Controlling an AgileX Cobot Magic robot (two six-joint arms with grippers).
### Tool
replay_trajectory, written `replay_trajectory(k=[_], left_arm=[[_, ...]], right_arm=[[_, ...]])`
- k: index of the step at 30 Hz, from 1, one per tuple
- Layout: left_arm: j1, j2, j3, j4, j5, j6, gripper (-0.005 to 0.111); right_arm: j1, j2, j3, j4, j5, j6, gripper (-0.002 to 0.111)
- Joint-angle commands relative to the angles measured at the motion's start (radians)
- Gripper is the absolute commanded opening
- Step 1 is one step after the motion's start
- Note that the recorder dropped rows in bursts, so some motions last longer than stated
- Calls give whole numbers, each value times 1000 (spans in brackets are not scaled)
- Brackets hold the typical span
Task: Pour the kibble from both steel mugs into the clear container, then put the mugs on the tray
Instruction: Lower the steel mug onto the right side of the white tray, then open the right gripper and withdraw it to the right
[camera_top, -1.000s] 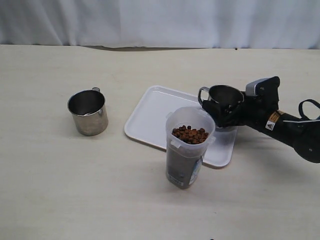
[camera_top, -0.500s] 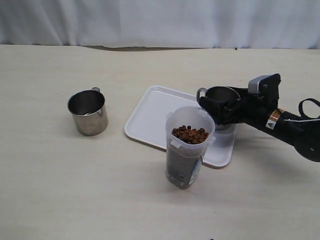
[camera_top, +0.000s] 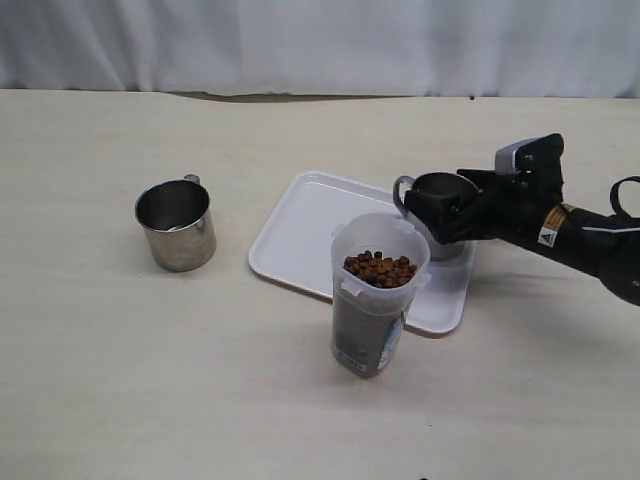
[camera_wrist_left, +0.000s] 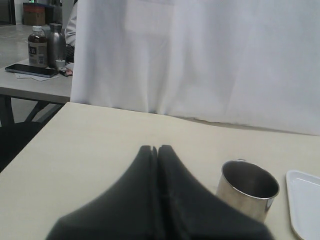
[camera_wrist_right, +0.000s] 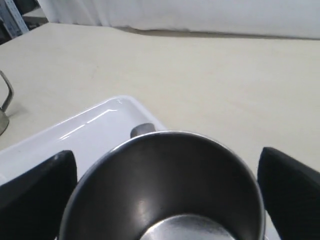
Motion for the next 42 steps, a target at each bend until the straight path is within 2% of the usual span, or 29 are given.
replay_trajectory(k=[1,11,18,20,23,26,28,31,39,42], left_arm=[[-8,-2,3,-3,-12,-3,0],[-8,-2,3,-3,-12,-3,0],[-8,-2,3,-3,-12,-3,0],[-8,-2,3,-3,-12,-3,0],[-8,-2,3,-3,-12,-3,0],[-8,-2,3,-3,-12,-3,0],[-8,-2,3,-3,-12,-3,0],[-8,-2,3,-3,-12,-3,0],[-8,-2,3,-3,-12,-3,0],[-8,-2,3,-3,-12,-3,0]], right_arm=[[-9,-45,-5,-51,47,38,85],[-9,-150,-5,-128,61,110,85],[-9,-295,-5,-217,206,215,85],[-9,-341,-5,-270,243,271,81],[-9,-435,-5,-355,321,406,56],[-9,-532,-3,-468,393,572,10],[-9,-602,19,-495,403,610,5],[-9,-710,90,-395,405,570,5],[-9,-1093,407,138,395,182,5],[-9,-1264,532,239,368,119,5]])
